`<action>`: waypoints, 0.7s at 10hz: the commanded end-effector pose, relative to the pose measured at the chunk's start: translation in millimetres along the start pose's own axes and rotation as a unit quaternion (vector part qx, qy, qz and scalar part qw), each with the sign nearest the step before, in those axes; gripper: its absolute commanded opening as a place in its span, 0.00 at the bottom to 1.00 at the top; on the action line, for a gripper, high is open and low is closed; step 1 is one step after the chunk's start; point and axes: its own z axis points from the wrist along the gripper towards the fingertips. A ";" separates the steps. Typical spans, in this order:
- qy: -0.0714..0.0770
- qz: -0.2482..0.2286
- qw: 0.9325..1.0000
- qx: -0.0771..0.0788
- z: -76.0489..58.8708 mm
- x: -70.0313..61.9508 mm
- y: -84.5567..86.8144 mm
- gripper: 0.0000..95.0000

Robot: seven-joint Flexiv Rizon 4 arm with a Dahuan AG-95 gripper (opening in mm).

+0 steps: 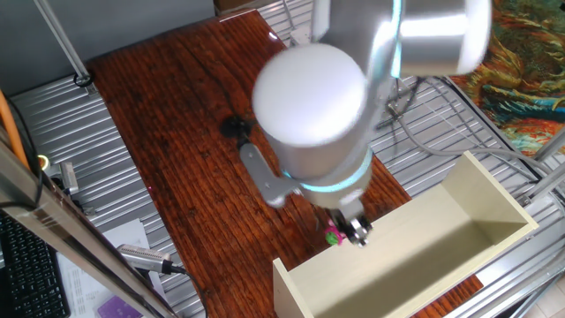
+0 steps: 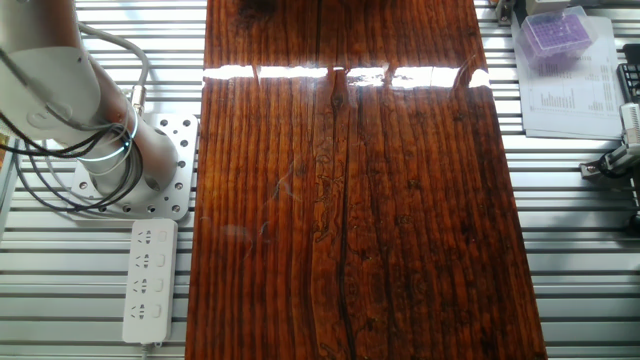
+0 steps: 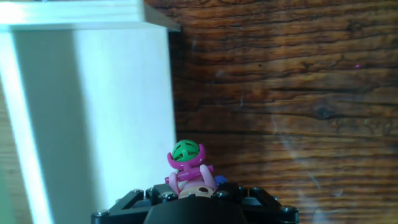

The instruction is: Put the object on the shelf

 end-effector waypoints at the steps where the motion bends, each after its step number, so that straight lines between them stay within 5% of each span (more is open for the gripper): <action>1: -0.004 0.007 1.000 -0.003 2.8 2.2 5.9 0.00; 7: -0.008 0.039 0.999 -0.003 7.2 12.1 28.0 0.00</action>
